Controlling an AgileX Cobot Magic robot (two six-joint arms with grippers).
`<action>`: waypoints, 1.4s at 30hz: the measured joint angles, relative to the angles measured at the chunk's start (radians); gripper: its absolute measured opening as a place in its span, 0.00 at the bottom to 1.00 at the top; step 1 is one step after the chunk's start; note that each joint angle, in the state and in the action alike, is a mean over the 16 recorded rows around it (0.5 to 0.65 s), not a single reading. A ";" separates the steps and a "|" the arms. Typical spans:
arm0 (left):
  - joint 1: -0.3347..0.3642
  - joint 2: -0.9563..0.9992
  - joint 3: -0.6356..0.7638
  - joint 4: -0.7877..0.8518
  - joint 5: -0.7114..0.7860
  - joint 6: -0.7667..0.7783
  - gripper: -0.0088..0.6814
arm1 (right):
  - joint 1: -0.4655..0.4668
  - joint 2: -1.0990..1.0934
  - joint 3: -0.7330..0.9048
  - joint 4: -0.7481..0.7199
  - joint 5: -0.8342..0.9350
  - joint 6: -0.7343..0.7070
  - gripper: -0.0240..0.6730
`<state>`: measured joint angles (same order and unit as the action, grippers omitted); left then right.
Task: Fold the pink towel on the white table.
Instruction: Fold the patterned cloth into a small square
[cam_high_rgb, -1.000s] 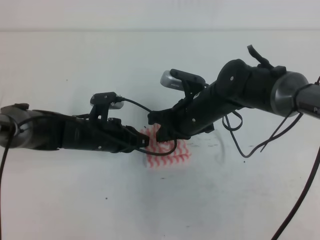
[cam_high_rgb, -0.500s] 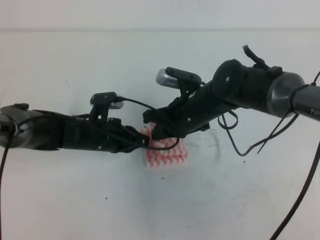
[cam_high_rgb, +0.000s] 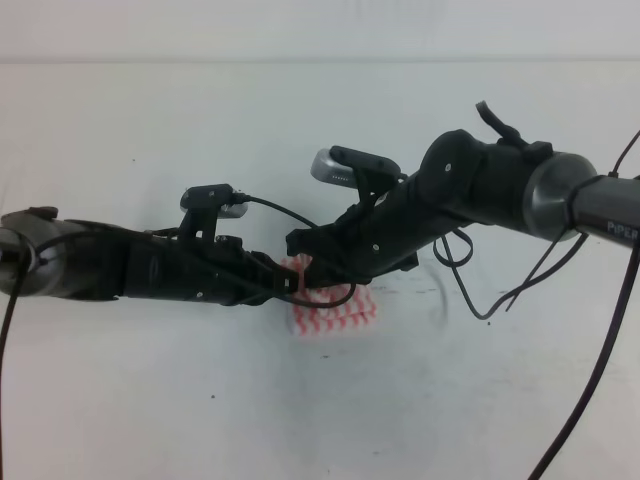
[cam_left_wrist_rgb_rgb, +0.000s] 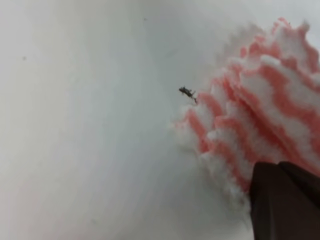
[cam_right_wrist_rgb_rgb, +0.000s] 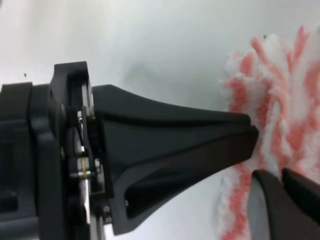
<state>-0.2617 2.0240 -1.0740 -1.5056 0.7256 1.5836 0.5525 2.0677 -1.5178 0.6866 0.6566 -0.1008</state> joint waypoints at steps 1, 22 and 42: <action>0.000 0.000 0.000 0.000 0.000 0.000 0.00 | 0.000 0.002 0.000 0.000 0.000 0.000 0.01; 0.004 -0.037 0.003 0.047 -0.012 -0.007 0.00 | 0.000 0.031 -0.007 0.005 0.000 0.000 0.01; 0.015 -0.085 0.003 0.064 -0.076 -0.010 0.00 | 0.000 0.040 -0.007 0.088 0.038 -0.007 0.28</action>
<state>-0.2469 1.9385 -1.0705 -1.4418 0.6499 1.5739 0.5525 2.1074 -1.5253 0.7745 0.6941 -0.1074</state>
